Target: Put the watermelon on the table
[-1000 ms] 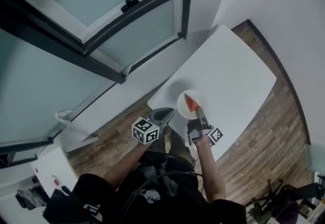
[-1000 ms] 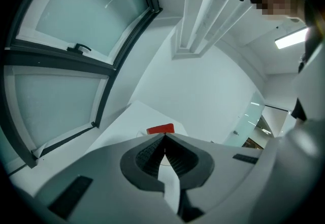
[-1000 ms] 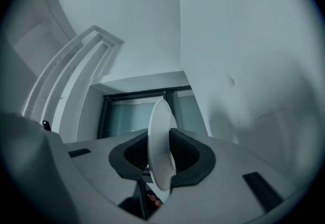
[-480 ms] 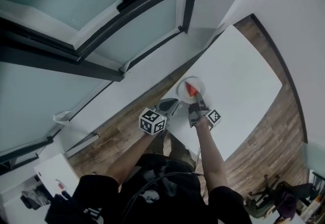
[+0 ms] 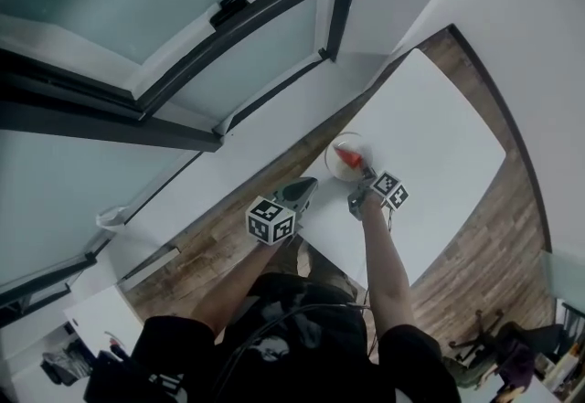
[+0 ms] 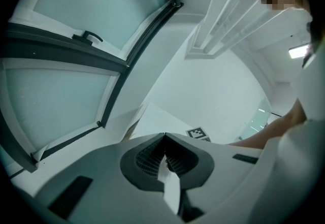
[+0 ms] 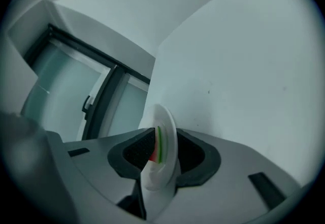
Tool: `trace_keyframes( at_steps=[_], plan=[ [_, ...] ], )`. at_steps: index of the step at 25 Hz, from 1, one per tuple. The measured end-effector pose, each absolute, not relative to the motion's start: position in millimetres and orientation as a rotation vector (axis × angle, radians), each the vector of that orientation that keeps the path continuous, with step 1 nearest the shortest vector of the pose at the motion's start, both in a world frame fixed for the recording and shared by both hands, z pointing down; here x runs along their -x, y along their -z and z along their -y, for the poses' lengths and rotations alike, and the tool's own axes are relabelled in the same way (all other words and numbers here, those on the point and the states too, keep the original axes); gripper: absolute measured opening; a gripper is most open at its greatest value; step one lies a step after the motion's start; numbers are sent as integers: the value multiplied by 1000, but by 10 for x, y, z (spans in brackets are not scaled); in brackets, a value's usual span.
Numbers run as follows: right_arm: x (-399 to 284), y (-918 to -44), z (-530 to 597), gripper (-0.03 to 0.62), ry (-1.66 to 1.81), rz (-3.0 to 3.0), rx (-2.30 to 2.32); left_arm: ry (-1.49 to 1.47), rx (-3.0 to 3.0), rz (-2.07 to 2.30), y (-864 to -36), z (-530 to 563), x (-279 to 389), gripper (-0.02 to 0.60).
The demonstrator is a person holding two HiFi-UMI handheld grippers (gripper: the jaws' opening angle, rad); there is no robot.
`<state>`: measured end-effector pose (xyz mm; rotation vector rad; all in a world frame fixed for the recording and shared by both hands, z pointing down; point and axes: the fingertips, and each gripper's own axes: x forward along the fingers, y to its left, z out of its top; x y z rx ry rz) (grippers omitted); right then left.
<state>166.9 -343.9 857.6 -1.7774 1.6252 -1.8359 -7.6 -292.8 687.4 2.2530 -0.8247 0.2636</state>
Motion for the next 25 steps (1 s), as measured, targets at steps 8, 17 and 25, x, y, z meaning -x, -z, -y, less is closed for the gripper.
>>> trace_keyframes(
  at_steps=[8,17,25],
  plan=[
    [-1914,-8378,3150,183,1706,-1932,2114,-267,-2315,749,-6704,2797,-115,5],
    [-1810,-7188,2566,113,975,-2400,2209,-277,-2430,691,-6414,2515,-331,5],
    [-1932,-5990,1677,11,551,-2251,2299,-348,-2712,630,-5965,2174,-867,5]
  ],
)
